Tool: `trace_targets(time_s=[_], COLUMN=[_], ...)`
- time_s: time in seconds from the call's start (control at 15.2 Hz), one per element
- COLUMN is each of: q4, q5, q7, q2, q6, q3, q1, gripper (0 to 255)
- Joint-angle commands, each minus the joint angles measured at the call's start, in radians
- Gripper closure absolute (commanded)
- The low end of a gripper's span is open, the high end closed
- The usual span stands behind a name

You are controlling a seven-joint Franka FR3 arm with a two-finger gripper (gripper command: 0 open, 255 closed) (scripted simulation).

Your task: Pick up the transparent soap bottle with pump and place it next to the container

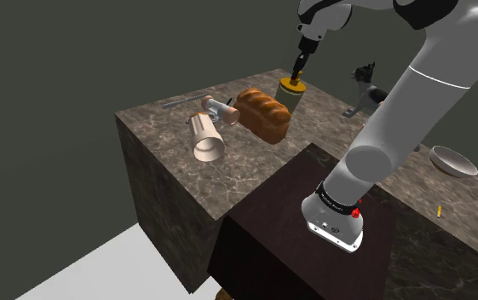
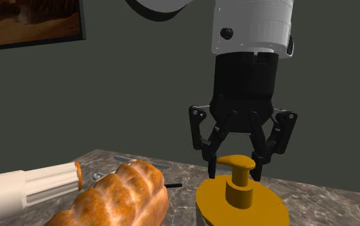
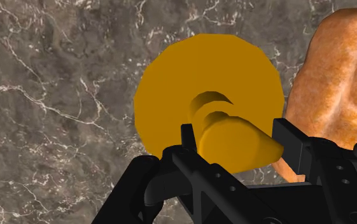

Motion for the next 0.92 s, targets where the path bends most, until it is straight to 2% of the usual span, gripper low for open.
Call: trace_targets(time_s=[0.0, 0.86], q4=[0.014, 0.148], q5=[-0.011, -0.041], q7=[0.009, 0.034], q2=[-0.015, -0.059], q6=[-0.025, -0.194], q3=[0.001, 0.006], q1=[0.002, 0.007], gripper=[255, 255])
